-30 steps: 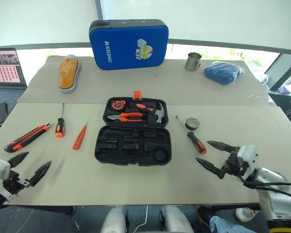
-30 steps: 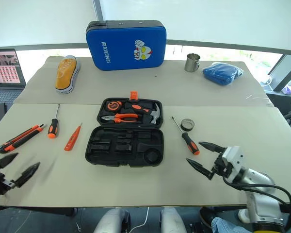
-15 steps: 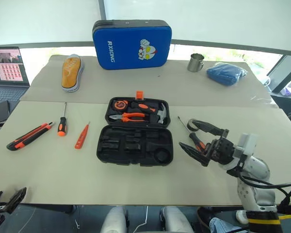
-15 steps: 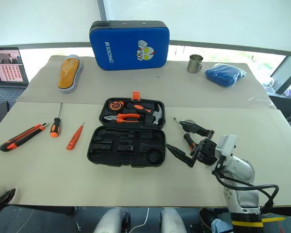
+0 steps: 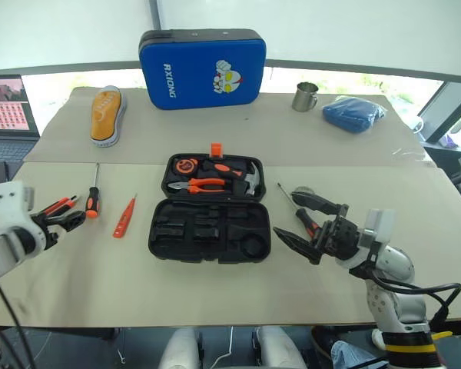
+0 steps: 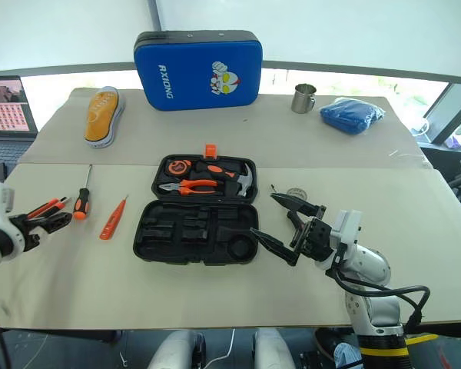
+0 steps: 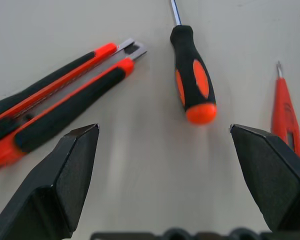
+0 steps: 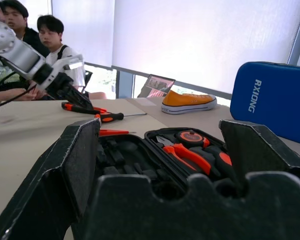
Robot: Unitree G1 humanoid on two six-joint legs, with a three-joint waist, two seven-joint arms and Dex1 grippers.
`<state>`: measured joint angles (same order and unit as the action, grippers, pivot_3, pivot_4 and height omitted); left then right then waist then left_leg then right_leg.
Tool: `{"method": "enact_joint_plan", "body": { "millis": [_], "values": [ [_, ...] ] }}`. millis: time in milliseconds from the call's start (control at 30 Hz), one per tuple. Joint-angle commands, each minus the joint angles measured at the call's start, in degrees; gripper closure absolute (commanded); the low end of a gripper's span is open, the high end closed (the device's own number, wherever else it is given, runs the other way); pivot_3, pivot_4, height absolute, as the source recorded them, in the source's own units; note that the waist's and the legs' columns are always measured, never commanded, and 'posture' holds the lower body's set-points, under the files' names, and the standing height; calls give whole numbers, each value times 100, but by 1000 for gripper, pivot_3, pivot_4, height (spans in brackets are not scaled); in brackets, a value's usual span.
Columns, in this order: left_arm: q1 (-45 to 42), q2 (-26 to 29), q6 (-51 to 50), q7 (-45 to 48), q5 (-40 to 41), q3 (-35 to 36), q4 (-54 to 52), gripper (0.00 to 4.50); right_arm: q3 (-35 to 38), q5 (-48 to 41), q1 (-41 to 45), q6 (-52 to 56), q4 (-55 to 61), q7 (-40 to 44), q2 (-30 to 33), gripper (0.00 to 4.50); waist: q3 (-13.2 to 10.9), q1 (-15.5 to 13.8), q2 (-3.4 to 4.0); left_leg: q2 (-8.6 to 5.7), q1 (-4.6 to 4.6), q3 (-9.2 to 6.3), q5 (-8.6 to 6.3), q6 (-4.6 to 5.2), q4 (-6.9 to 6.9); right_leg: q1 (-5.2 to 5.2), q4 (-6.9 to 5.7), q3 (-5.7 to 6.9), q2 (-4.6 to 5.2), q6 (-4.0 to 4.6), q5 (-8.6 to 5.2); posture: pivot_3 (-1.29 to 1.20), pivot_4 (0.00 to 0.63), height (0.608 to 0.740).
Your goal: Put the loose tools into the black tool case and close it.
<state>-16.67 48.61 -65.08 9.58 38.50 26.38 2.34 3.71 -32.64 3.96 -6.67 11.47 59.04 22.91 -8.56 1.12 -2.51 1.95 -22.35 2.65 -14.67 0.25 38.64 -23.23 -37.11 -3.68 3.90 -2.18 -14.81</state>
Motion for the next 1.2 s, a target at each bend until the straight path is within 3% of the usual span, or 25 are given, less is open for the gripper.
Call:
{"method": "enact_joint_plan", "body": {
  "millis": [33,133,433,533,700,833,1000,1100,1200],
  "values": [
    [-557,-131,206,18,-427,-406,569,0,5,53,52,-151,46,-8,-40,88,0,-11,0,0,-1,0,-2,-2,0,-1,1,0,0,0,0,0,150,740],
    [-1060,-350,794,250,-856,-860,1246,0,-56,108,40,-239,-10,-16,-105,88,0,-31,-1,-1,-2,1,-2,-3,0,-1,1,0,1,0,0,0,150,740],
    [-1944,-696,1255,650,-1451,-1247,2413,0,-120,166,-9,-279,-54,19,-180,88,0,-89,0,-5,-2,1,-1,-3,10,6,0,1,2,-1,0,0,150,740],
    [-2057,-736,1331,737,-1612,-1280,2681,635,-153,184,-24,-262,-58,16,-195,0,0,-93,0,-4,-2,2,-1,-3,10,6,-1,1,0,-1,0,0,150,740],
    [-2090,-753,1251,936,-1767,-1302,2794,2511,-188,203,-6,-258,-73,-19,-210,0,0,-117,0,-6,-2,2,-1,-3,12,7,-2,1,3,-3,-1,0,150,740],
    [-1971,-726,1362,1000,-1784,-1091,2663,3654,-160,191,-1,-271,-99,-14,-164,0,0,-115,0,-5,-2,2,-1,-3,13,8,-2,1,2,-3,-1,0,150,740],
    [-1469,-537,2601,2043,-1560,-744,1845,3651,58,107,-44,-225,16,-57,24,0,-1,-71,-2,-2,-9,2,-1,-3,11,1,-2,1,3,-3,-1,0,150,740],
    [-1012,-314,4336,3607,-1551,-855,1285,3651,322,-34,-244,-73,291,-90,296,0,-2,-74,-2,0,-25,0,-1,-3,12,-10,1,6,8,-2,0,0,150,740],
    [-994,-118,4985,4997,-1321,-1106,900,3651,573,-200,-477,144,558,-141,580,0,-2,-108,-2,2,-45,-5,-1,-3,13,-21,5,21,22,-2,0,0,150,740]
  ]
}}
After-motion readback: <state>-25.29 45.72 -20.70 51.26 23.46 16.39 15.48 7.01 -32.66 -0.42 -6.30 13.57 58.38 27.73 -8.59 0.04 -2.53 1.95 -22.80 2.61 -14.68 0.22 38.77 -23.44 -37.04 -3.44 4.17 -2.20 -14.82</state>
